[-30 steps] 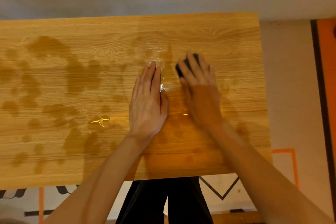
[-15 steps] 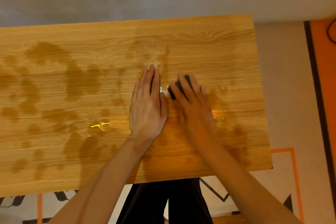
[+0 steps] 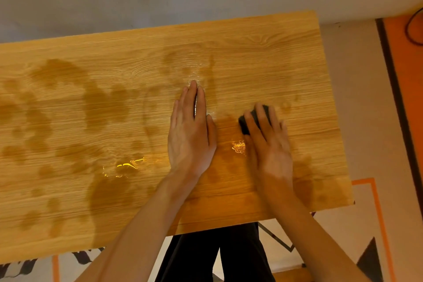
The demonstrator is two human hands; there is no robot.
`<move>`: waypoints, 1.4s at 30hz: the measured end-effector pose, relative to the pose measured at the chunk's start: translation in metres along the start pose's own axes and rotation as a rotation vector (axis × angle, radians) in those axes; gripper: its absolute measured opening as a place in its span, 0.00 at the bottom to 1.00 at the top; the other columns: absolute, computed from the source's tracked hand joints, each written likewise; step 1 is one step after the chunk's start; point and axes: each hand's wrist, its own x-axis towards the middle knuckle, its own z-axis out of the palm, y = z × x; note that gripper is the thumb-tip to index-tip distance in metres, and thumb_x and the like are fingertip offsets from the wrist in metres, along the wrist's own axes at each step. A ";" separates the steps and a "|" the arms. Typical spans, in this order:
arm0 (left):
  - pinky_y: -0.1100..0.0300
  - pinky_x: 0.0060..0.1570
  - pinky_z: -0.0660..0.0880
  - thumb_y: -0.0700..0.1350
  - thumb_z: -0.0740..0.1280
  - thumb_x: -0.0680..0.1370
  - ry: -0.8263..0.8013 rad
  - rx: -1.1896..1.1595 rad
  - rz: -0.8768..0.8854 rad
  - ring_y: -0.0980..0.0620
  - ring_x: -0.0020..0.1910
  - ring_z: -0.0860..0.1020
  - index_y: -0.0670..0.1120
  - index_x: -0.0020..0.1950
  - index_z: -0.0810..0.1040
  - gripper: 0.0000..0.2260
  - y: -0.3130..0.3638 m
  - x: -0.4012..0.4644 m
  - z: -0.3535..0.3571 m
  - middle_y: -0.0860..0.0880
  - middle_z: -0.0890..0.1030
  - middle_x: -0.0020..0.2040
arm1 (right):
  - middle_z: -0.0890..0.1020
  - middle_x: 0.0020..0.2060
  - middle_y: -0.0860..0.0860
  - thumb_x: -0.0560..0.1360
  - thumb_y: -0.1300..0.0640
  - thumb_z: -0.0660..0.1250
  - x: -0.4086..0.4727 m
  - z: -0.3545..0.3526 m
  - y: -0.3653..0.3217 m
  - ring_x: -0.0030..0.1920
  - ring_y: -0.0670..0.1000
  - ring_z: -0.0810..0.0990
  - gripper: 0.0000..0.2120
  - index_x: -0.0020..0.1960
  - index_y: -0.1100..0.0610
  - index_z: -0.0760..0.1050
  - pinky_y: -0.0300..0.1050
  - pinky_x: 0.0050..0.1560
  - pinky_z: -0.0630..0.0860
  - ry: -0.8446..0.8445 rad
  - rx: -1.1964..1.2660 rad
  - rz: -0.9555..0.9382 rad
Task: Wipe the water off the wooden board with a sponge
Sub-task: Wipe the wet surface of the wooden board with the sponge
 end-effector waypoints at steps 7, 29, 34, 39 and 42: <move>0.54 0.81 0.49 0.45 0.52 0.86 0.008 -0.003 0.018 0.45 0.82 0.56 0.39 0.81 0.58 0.24 -0.001 0.001 0.000 0.42 0.58 0.82 | 0.60 0.77 0.53 0.84 0.54 0.53 0.087 -0.008 0.026 0.78 0.54 0.54 0.21 0.76 0.54 0.62 0.54 0.77 0.48 -0.003 -0.003 0.059; 0.45 0.79 0.58 0.43 0.54 0.85 0.032 0.067 0.036 0.43 0.80 0.60 0.37 0.80 0.61 0.23 0.001 -0.002 0.002 0.40 0.61 0.81 | 0.61 0.77 0.54 0.83 0.55 0.56 -0.009 -0.042 0.081 0.78 0.56 0.54 0.21 0.75 0.55 0.64 0.59 0.76 0.54 -0.020 0.057 0.032; 0.44 0.78 0.58 0.43 0.55 0.85 0.036 0.080 0.048 0.42 0.80 0.59 0.37 0.80 0.61 0.23 -0.001 0.000 0.002 0.41 0.60 0.81 | 0.62 0.76 0.54 0.83 0.54 0.54 0.054 -0.041 0.104 0.77 0.56 0.57 0.20 0.75 0.54 0.64 0.58 0.76 0.55 -0.003 0.041 0.028; 0.44 0.78 0.59 0.44 0.54 0.85 0.043 0.093 0.054 0.41 0.80 0.59 0.37 0.80 0.61 0.24 -0.001 -0.002 0.003 0.40 0.61 0.81 | 0.57 0.78 0.53 0.84 0.54 0.52 0.070 -0.046 0.118 0.78 0.55 0.53 0.21 0.77 0.54 0.59 0.55 0.77 0.50 -0.019 0.047 0.088; 0.43 0.78 0.59 0.43 0.54 0.85 0.051 0.100 0.067 0.40 0.80 0.60 0.36 0.80 0.61 0.23 -0.002 -0.002 0.003 0.39 0.61 0.81 | 0.58 0.77 0.54 0.84 0.56 0.53 0.018 -0.052 0.117 0.78 0.56 0.53 0.21 0.77 0.54 0.60 0.52 0.77 0.47 0.057 0.049 0.226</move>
